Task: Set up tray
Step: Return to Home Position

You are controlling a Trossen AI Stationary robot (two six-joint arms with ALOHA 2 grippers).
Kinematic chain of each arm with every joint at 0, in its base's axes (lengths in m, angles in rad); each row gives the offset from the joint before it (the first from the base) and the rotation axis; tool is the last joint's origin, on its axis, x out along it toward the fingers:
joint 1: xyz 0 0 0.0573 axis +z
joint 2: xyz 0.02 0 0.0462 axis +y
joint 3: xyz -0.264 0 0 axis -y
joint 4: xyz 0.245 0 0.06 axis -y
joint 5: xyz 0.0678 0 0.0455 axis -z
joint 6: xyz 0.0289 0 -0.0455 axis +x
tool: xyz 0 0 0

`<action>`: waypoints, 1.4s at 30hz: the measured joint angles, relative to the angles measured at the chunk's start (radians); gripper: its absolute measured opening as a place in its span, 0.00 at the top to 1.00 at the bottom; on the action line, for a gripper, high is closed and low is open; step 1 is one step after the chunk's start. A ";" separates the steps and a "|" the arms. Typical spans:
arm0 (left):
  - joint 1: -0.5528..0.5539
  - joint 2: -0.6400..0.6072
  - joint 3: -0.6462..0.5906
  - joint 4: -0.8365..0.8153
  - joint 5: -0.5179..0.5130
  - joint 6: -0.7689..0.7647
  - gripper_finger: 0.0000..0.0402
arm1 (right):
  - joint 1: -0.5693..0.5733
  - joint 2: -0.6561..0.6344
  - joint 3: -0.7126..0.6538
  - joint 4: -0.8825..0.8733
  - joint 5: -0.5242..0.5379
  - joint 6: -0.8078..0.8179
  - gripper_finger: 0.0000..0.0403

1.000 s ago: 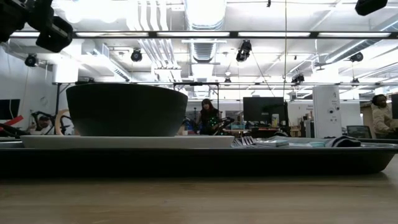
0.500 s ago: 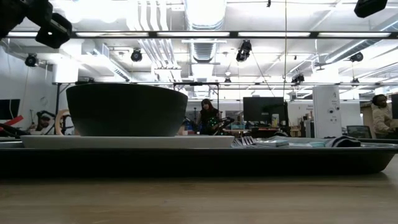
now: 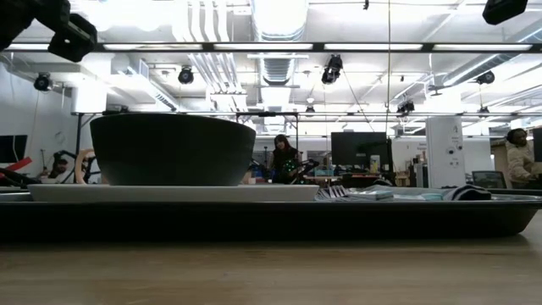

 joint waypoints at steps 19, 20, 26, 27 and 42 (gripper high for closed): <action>0.001 0.000 0.001 0.005 -0.004 0.006 0.69 | 0.000 0.003 0.000 0.000 0.004 0.082 0.98; 0.001 0.000 0.001 0.005 -0.005 0.006 0.69 | 0.000 0.003 0.000 0.000 0.004 0.083 0.98; 0.000 0.002 0.001 0.005 -0.006 -0.044 0.69 | 0.000 0.003 0.000 0.000 0.004 0.081 0.98; 0.000 0.002 0.001 0.005 -0.006 -0.045 0.69 | 0.000 0.003 0.000 0.000 0.004 0.080 0.98; 0.000 0.068 0.001 0.002 -0.005 -0.047 0.69 | 0.000 0.003 0.000 0.000 0.004 0.080 0.98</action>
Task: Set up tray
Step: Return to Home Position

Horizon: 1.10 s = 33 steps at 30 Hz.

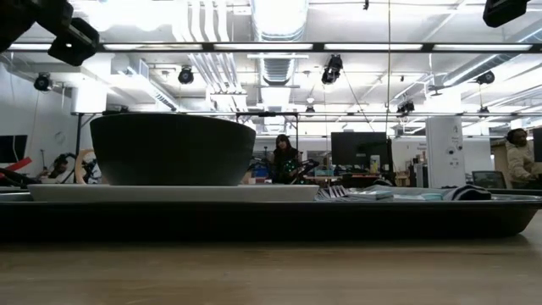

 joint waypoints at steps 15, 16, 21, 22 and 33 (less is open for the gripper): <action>0.000 0.131 0.000 0.000 0.001 0.000 0.69 | 0.000 0.000 0.000 0.000 0.000 0.001 0.98; 0.000 0.141 0.000 0.000 0.001 0.000 0.69 | 0.000 0.000 0.000 0.000 0.000 0.001 0.98; 0.000 0.195 0.000 0.000 0.001 0.000 0.69 | 0.000 0.000 0.000 0.000 0.000 0.001 0.98; 0.000 0.206 0.000 0.000 0.001 0.000 0.69 | 0.000 0.000 0.000 0.000 0.000 0.000 0.98; 0.000 0.332 0.000 0.000 0.001 0.000 0.69 | 0.000 0.000 0.000 0.000 0.000 0.002 0.98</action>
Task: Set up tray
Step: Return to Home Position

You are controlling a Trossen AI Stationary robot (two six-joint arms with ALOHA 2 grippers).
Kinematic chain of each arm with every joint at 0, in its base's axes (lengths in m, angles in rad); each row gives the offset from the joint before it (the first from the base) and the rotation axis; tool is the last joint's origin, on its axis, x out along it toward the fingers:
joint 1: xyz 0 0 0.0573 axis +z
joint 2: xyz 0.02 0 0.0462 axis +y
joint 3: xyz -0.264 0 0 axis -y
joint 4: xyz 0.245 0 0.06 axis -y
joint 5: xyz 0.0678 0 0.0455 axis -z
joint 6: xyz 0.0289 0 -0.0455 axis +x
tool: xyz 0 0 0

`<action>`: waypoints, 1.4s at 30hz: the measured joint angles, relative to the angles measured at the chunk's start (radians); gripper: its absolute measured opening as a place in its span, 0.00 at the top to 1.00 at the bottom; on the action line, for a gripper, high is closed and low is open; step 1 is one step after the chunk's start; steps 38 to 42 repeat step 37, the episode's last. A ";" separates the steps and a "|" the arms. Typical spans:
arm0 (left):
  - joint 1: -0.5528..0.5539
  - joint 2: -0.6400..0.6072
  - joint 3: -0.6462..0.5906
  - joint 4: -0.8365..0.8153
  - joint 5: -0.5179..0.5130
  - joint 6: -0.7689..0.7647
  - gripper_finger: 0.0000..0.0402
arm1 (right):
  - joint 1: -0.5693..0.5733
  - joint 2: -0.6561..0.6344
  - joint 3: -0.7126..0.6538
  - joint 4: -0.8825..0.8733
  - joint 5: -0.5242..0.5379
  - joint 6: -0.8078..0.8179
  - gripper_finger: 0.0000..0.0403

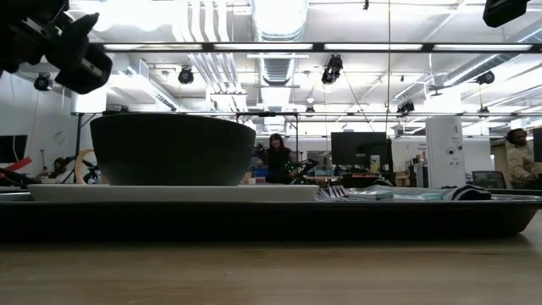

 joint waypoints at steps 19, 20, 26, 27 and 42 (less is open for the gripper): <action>0.000 0.173 0.000 -0.001 0.000 0.000 0.69 | 0.000 0.000 0.000 0.000 0.000 0.000 0.98; 0.000 0.180 0.000 -0.004 0.000 0.000 0.69 | 0.000 0.000 0.000 0.000 0.000 0.000 0.98; 0.000 0.224 0.000 -0.001 0.000 0.000 0.69 | 0.000 0.000 0.000 0.000 0.000 -0.002 0.98; 0.000 0.231 0.000 -0.001 0.000 0.000 0.69 | 0.000 0.000 0.000 0.000 0.000 -0.001 0.98; 0.000 0.293 0.000 -0.001 0.000 0.000 0.69 | 0.000 0.000 0.000 0.000 0.000 -0.001 0.98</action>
